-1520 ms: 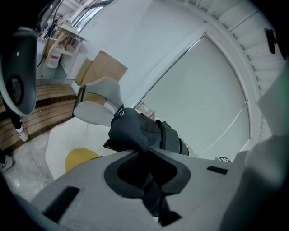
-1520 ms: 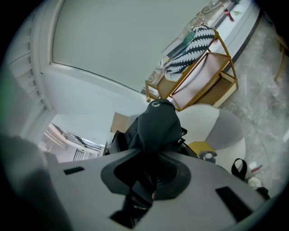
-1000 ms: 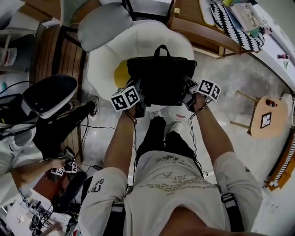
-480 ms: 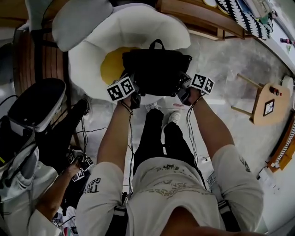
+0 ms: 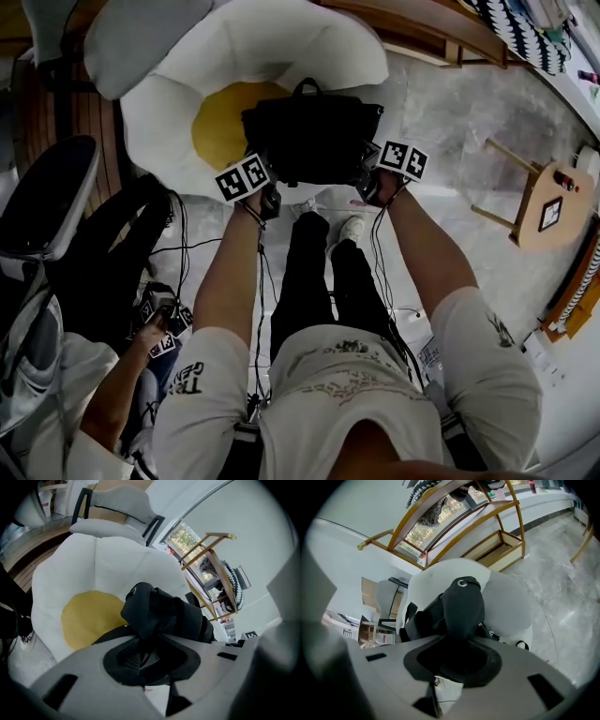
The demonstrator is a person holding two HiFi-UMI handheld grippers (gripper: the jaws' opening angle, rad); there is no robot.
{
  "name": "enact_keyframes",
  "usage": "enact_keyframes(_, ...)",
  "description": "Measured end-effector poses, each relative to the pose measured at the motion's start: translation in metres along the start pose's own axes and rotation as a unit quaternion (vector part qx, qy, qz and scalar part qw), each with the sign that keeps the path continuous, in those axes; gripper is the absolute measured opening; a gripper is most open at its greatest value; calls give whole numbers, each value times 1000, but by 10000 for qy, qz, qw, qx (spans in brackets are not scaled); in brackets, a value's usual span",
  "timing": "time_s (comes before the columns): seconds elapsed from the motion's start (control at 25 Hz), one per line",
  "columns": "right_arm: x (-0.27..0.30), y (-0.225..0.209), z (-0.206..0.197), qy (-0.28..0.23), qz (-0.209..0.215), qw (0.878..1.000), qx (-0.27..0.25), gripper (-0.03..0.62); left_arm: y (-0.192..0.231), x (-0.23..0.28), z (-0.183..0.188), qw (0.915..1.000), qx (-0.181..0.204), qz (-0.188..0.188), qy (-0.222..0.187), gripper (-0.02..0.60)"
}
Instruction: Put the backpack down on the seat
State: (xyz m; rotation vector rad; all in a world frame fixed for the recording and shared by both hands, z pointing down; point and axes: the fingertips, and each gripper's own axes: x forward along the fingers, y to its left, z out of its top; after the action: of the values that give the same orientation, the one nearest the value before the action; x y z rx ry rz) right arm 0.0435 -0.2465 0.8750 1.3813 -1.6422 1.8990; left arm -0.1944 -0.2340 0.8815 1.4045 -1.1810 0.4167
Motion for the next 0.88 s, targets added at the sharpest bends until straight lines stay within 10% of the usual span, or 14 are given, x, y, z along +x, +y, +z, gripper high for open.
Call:
enact_keyframes(0.28, -6, -17, -22, 402, -269, 9984, -293, 165, 0, 7, -35, 9982, 213, -240, 508, 258)
enact_keyframes(0.56, -43, -36, -28, 95, -364, 9987, -330, 213, 2, -1, -48, 9980, 439, -21, 452, 285)
enact_keyframes(0.8, -80, -8, -24, -304, 120, 9985, -433, 174, -33, -27, -51, 9983, 571, -10, 114, 268)
enact_keyframes(0.88, -97, 5, -26, -409, 173, 9972, -594, 98, -56, -45, -48, 9951, 980, 9, -127, 130)
